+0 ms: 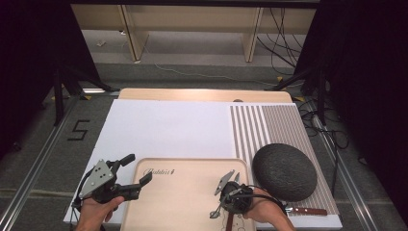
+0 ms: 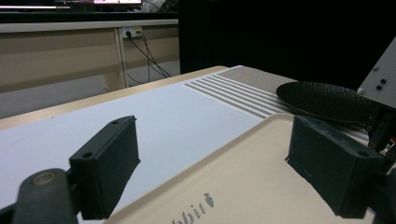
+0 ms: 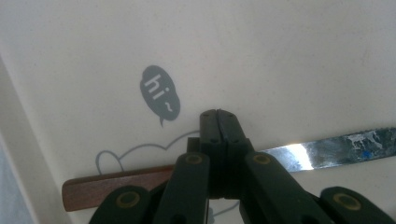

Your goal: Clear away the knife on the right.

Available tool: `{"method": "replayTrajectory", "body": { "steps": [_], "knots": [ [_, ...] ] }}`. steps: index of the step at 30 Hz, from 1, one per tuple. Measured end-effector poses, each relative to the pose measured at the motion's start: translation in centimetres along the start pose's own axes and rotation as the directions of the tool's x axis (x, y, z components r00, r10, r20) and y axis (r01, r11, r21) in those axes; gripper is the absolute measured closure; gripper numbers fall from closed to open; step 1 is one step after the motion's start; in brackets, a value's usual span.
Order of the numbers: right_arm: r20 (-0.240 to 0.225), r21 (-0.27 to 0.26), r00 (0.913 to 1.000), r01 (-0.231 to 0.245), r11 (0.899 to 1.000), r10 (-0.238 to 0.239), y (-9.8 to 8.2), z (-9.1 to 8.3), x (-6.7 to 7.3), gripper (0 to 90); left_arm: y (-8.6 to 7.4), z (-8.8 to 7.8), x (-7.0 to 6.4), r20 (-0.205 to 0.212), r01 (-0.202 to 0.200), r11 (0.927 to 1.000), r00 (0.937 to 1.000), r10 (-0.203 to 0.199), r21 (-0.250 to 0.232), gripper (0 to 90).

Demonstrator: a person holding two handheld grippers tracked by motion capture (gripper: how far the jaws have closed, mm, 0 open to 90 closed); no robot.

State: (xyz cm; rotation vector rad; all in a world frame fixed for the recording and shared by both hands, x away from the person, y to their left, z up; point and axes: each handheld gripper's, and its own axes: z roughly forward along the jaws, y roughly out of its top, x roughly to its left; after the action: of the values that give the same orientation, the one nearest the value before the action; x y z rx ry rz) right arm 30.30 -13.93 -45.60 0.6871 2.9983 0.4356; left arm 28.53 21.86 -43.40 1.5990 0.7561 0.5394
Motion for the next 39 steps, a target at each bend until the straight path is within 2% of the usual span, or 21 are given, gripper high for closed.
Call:
{"method": "replayTrajectory", "body": {
  "steps": [6, 7, 8, 10, 21, 39],
  "knots": [
    [-0.005, 0.005, 1.0, -0.005, 1.0, 0.005, -0.5, -0.2, -0.4, 90.0, 0.0, 0.0, 0.0, -0.002, 0.001, 1.0, 1.0, -0.001, 0.0, 15.7],
    [-0.005, 0.03, 0.9999, -0.009, 0.999, 0.009, -0.5, -0.3, -0.4, 90.0, 0.0, 0.0, 0.0, -0.002, 0.001, 1.0, 1.0, -0.001, 0.0, 15.7],
    [-0.006, 0.007, 1.0, -0.006, 1.0, 0.006, -0.7, -0.3, -0.5, 90.0, 0.0, 0.0, 0.0, -0.001, 0.001, 1.0, 1.0, -0.001, 0.0, 15.7],
    [-0.004, 0.005, 0.9999, -0.015, 1.0, 0.015, -0.9, -0.3, -0.6, 90.0, 0.0, 0.0, 0.0, -0.001, 0.001, 1.0, 1.0, -0.001, 0.0, 15.7],
    [-0.002, 0.015, 0.9996, -0.03, 0.999, 0.03, -2.2, -0.8, -1.2, 90.0, 0.0, 0.0, 0.0, -0.001, 0.003, 1.0, 1.0, -0.003, 0.0, 15.7],
    [0.034, 0.009, 0.9979, -0.055, 0.998, 0.055, -2.7, -1.0, -1.8, 90.0, 0.0, 0.0, 0.0, 0.0, 0.003, 1.0, 1.0, -0.003, -0.001, 15.7]
  ]
}}
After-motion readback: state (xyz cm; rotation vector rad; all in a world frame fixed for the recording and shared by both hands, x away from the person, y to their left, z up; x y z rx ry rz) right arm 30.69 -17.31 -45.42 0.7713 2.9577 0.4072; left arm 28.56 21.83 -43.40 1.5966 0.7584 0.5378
